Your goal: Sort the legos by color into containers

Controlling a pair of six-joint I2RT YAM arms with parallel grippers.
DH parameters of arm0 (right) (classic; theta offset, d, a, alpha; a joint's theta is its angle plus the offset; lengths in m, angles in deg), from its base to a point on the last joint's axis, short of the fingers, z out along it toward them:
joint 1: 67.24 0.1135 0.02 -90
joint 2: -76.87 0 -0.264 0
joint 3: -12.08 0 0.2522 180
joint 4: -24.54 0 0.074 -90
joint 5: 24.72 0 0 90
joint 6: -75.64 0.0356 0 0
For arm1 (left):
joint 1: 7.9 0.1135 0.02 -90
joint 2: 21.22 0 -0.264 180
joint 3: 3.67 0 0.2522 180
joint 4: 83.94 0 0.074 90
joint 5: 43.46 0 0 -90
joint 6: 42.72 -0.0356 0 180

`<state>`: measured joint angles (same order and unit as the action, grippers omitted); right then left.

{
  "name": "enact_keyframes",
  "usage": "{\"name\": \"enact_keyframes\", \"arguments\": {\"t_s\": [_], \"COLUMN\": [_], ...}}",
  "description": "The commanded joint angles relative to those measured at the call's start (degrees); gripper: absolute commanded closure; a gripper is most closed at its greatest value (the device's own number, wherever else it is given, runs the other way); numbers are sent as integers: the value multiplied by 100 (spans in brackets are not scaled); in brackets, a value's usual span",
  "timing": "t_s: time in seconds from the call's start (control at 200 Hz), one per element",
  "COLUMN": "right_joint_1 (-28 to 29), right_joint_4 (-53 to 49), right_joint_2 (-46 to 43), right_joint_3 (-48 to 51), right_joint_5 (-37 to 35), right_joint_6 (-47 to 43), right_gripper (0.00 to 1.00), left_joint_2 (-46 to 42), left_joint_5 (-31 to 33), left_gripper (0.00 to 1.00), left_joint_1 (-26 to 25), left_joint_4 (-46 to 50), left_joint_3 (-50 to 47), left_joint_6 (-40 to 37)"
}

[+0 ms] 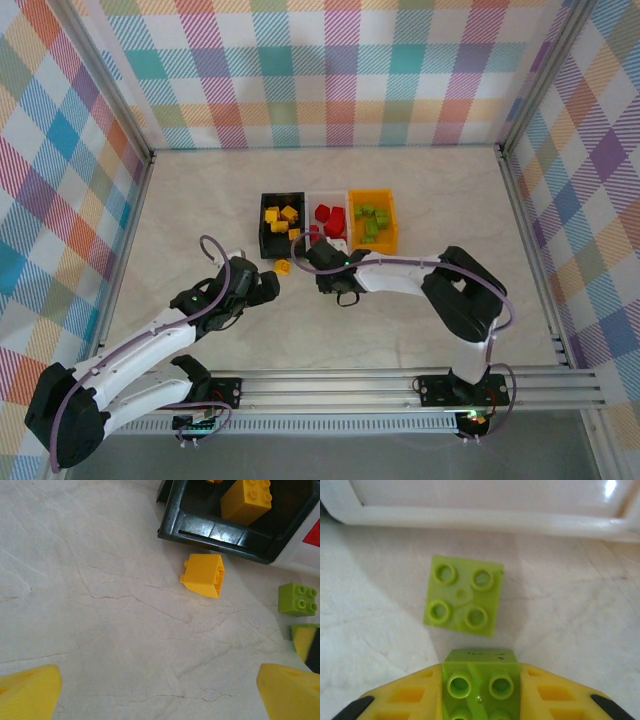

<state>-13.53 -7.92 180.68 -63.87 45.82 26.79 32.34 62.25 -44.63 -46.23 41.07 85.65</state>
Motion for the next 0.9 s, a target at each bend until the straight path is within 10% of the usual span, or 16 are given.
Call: {"name": "enact_keyframes", "arguments": {"t_s": [0.0,0.27,0.55,0.75,0.895], "right_joint_1": [25,-912,-2055,-2140,-1889], "right_joint_4": [88,-385,-592,-841,-469], "right_joint_2": [-766,-1763,-535,73,-593], "right_joint_3": [165,188,-1201,-2098,-1427], "right_joint_5": [-44,-254,155,169,267], "right_joint_6": [-129,-428,-1007,-1379,-1324], "right_gripper": [68,68,66,28,21], "left_joint_2": [-95,-39,49,53,-64], "left_joint_5": [54,24,-99,-78,-45], "left_gripper": [0,0,0,0,0], "left_joint_1": [-27,-27,-27,-27,-27], "left_joint_4": [132,145,145,365,438], "left_joint_3": [215,325,329,461,474], "left_joint_6": [-14,-104,-75,-40,-16]}}
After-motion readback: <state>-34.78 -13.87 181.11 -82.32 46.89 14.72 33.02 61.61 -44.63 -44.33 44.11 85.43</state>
